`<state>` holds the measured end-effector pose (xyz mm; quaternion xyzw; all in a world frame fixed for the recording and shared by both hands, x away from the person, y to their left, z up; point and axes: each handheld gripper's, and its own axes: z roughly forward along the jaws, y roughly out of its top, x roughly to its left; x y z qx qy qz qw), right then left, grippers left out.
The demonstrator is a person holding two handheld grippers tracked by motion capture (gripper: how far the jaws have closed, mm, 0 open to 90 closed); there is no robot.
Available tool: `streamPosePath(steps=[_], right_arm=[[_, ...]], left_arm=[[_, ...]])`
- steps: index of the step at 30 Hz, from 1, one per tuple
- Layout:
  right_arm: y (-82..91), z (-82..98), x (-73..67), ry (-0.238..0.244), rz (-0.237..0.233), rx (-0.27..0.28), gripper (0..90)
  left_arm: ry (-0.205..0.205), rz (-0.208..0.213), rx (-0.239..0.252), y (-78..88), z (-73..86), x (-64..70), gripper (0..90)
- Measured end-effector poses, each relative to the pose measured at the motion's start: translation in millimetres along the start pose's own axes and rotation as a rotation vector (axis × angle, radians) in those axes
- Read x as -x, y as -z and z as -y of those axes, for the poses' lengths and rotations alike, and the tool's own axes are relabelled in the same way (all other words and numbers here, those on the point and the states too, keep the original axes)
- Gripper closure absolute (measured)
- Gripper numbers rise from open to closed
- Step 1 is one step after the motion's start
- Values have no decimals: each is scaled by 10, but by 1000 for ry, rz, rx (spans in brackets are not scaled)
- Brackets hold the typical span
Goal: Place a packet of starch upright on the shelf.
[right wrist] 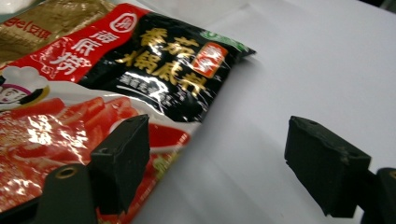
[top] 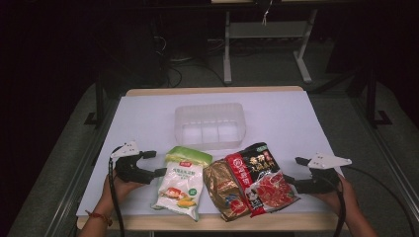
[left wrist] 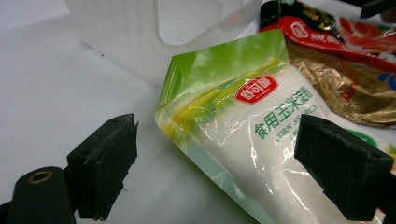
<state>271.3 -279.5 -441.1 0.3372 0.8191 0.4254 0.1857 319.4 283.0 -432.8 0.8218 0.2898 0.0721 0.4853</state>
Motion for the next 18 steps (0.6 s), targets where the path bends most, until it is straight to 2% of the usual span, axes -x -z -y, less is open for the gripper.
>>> streamPosePath(steps=[1,4,5,8,11,12,13,16,18], right_arm=[[8,16,21,-13,-2,1,227],[25,33,44,-33,6,4,227],[24,34,40,-31,11,2,227],[20,37,25,-23,16,-12,227],[23,45,12,-18,13,-16,227],[35,55,9,-22,14,-18,227],[35,55,9,-22,14,-18,227],[59,69,7,-28,16,-15,227],[64,77,12,-31,18,-12,227]], left_arm=[[3,15,-8,-19,-2,2,125],[-1,18,-29,-62,-1,18,125],[-10,41,-42,-96,-4,30,125],[-9,36,-43,-127,-20,30,125],[12,64,-43,-182,-46,-21,124],[43,95,-55,-248,-58,-72,124],[43,95,-55,-248,-58,-72,124],[57,80,-103,-328,-68,-124,111],[73,99,-100,-332,-71,-183,111]])
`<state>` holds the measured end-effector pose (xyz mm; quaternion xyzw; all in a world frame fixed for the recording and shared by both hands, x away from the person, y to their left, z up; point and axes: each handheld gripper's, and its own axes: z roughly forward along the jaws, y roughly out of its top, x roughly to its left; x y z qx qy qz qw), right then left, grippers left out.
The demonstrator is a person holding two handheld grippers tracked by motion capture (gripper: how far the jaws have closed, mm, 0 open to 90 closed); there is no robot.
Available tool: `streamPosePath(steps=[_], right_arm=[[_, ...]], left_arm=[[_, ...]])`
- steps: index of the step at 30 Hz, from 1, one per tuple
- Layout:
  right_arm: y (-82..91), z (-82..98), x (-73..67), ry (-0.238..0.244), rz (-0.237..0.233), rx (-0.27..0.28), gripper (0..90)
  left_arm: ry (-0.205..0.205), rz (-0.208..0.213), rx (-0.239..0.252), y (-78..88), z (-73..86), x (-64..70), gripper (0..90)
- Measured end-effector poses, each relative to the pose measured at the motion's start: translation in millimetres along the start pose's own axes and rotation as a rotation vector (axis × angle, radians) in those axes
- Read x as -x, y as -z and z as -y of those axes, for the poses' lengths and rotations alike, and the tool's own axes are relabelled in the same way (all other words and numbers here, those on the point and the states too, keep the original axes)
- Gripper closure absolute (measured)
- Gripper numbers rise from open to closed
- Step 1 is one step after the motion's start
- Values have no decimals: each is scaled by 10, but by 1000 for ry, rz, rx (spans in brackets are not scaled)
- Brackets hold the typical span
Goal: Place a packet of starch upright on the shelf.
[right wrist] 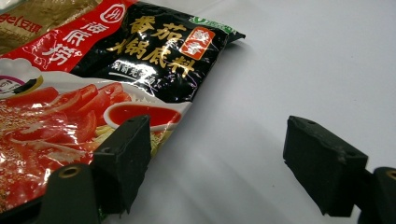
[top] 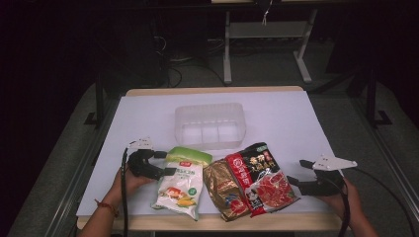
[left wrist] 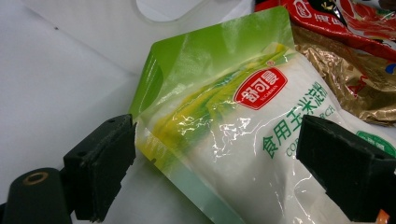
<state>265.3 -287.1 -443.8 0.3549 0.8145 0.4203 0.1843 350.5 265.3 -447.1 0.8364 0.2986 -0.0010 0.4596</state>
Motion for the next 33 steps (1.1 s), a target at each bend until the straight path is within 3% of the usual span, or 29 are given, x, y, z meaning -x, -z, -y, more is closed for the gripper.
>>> streamPosePath(steps=[3,4,5,8,9,14,17,18,21,25,30,33], right_arm=[[-8,17,16,-9,0,-10,227],[-13,27,18,-12,1,-15,228],[-14,28,16,-11,2,-16,227],[-23,29,15,-15,-6,-14,227],[-28,27,15,-17,-9,-15,228],[-37,8,1,-7,-25,-5,233],[-44,2,-1,-15,-35,-4,232],[-45,-5,-7,-35,-61,12,232],[-44,-27,-37,-29,-72,19,233],[-42,-53,-86,-14,-83,17,233],[-41,-77,-116,-10,-94,17,233],[-46,-73,-106,-12,-89,9,233]], left_arm=[[69,28,8,-5,-2,-109,111],[70,26,-9,-28,-1,-118,111],[55,34,-63,-88,-22,-104,110],[34,51,-89,-140,-71,-78,103],[29,76,-99,-206,-116,-59,102],[37,116,-113,-288,-183,-68,98],[39,120,-113,-291,-182,-71,98],[34,102,-110,-298,-177,-43,99],[36,74,-104,-303,-165,0,101],[41,58,-114,-270,-154,44,255],[48,112,-80,-205,-104,10,548],[30,136,-84,-204,-106,26,635]])
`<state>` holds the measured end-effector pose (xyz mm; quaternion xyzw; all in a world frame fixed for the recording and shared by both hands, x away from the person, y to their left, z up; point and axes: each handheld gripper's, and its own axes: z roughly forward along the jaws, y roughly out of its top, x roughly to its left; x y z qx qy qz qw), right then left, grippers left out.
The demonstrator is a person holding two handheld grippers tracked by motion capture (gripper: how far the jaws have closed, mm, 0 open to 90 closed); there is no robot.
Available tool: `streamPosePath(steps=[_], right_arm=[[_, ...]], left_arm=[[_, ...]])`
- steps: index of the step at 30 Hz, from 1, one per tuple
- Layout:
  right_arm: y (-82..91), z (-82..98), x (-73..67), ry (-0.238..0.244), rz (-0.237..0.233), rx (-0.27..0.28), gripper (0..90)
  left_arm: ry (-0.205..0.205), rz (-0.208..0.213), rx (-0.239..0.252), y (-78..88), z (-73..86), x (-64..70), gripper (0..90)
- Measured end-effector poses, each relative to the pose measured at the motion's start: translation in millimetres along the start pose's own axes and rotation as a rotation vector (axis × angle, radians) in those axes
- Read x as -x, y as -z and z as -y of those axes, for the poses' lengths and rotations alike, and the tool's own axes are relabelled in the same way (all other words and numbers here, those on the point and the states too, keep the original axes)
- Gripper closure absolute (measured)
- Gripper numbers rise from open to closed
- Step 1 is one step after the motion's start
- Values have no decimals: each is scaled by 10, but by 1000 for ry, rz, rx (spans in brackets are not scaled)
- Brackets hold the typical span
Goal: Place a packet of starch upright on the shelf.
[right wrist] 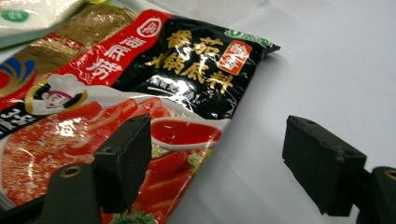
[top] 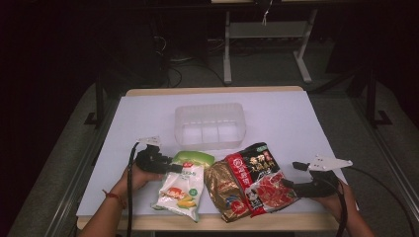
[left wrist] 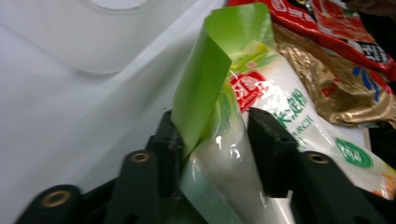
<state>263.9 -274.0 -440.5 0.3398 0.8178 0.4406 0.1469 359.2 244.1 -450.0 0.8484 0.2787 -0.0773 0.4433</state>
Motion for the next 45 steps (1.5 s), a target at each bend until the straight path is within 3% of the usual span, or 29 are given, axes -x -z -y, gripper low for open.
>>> streamPosePath(steps=[2,9,11,12,14,16,20,21,24,25,28,29,31,39,45], right_arm=[[1,8,20,-8,10,-3,236],[8,3,20,6,22,-4,248],[11,2,19,7,33,-5,249],[14,3,21,5,34,-6,250],[18,6,27,4,37,-4,260],[21,6,31,5,39,-2,269],[36,7,39,0,47,1,274],[43,5,46,-4,52,7,274],[51,0,56,-7,54,12,276],[52,-2,59,-7,56,13,277],[42,-5,68,-12,60,6,278],[35,-6,76,-14,61,7,279],[32,-7,82,-12,65,4,281],[37,1,106,-27,73,8,281],[51,5,111,-31,74,9,288]], left_arm=[[-15,-9,-2,4,-7,37,687],[-24,-43,32,3,18,100,743],[-59,-84,50,20,14,172,762],[-59,-84,50,20,14,172,766],[-88,-135,75,49,-6,253,774],[-101,-148,93,76,-17,280,784],[-121,-215,206,255,-67,390,791],[-115,-223,255,352,-79,436,794],[-122,-239,287,431,-86,501,795],[-121,-224,298,470,-95,525,796],[-118,-229,353,583,-142,632,801],[-107,-220,409,666,-175,700,805],[-101,-202,447,727,-206,759,808],[-112,-228,521,822,-355,932,816],[-116,-234,554,825,-441,967,817]])
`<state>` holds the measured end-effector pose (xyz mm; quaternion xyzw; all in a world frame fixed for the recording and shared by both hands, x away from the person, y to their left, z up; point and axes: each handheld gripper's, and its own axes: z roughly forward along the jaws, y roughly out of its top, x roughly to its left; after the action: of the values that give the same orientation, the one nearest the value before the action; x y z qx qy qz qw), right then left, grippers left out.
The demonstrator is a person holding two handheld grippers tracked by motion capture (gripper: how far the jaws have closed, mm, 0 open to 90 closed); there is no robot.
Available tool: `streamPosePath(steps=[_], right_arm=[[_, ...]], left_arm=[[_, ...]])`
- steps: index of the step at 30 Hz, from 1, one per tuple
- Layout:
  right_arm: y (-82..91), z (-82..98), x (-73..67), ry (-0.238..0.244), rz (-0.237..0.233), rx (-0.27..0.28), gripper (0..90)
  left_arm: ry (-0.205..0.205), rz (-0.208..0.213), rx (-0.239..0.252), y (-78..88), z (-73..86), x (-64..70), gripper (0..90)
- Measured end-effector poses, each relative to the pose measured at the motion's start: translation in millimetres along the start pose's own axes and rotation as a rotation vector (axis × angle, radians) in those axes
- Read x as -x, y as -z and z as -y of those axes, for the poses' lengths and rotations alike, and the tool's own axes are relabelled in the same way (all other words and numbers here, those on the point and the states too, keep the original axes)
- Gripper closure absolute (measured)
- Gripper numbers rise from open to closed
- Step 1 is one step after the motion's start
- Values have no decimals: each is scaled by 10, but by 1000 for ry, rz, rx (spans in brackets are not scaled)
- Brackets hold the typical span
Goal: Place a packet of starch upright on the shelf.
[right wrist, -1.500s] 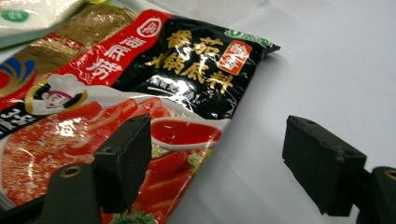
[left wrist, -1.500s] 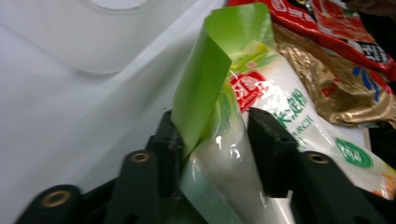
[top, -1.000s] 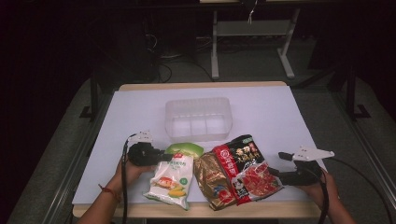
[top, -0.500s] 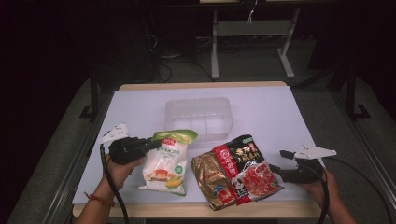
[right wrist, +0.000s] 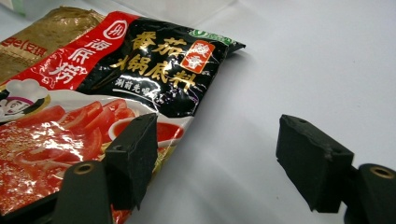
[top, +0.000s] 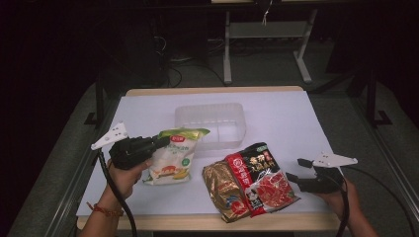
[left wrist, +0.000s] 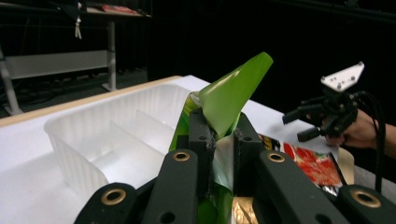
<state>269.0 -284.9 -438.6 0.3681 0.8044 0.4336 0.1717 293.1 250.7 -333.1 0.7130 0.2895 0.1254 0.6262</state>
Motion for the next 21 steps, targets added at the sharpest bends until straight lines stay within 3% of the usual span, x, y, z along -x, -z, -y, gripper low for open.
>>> streamPosePath(steps=[6,10,11,16,17,19,21], right_arm=[[4,9,11,-6,4,-1,292],[19,5,2,-4,4,5,296],[18,4,3,-3,3,6,296],[12,8,6,-8,1,1,297],[14,9,7,-8,2,1,297],[16,10,8,-7,3,3,297],[22,10,8,-9,5,8,298]], left_arm=[[2,-43,42,-11,-161,20,818],[6,-81,95,-38,-262,3,818],[24,-97,127,-58,-299,-16,818],[32,-131,154,-144,-363,-47,818],[32,-161,160,-207,-397,-49,818],[37,-160,165,-237,-413,-63,817],[28,-193,174,-296,-448,-84,818]])
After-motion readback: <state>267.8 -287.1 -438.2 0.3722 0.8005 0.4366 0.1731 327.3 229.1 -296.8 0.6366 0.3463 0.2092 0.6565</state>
